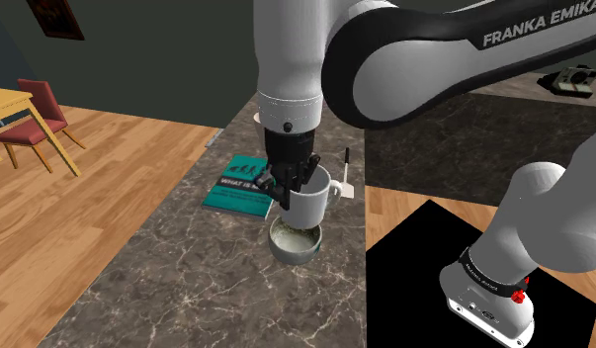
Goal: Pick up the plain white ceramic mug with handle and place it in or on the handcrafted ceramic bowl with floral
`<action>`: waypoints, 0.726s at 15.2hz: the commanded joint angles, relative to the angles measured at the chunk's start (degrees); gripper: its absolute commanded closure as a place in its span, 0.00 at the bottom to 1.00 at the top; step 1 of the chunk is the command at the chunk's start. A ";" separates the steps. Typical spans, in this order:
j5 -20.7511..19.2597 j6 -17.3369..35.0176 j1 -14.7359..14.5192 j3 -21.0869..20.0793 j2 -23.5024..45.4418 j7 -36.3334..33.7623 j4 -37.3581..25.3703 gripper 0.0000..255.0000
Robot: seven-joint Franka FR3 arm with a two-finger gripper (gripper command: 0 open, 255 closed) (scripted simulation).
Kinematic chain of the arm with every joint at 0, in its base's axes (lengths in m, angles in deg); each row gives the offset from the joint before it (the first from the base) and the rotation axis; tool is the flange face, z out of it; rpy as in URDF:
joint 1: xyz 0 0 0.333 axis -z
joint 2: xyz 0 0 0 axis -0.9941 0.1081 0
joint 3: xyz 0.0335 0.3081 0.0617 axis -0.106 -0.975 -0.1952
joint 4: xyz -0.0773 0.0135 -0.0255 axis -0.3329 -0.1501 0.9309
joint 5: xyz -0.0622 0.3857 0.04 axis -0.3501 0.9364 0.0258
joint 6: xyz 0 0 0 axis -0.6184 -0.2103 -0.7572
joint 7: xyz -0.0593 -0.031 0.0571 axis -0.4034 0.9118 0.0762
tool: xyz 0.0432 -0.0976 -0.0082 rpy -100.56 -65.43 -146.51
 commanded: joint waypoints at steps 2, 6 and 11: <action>-0.15 2.47 -0.05 -0.20 0.55 -0.17 1.92 1.00; -0.41 5.57 -0.10 -0.44 1.38 -0.38 4.25 1.00; -0.89 9.45 -0.14 -0.76 2.73 -0.77 6.89 1.00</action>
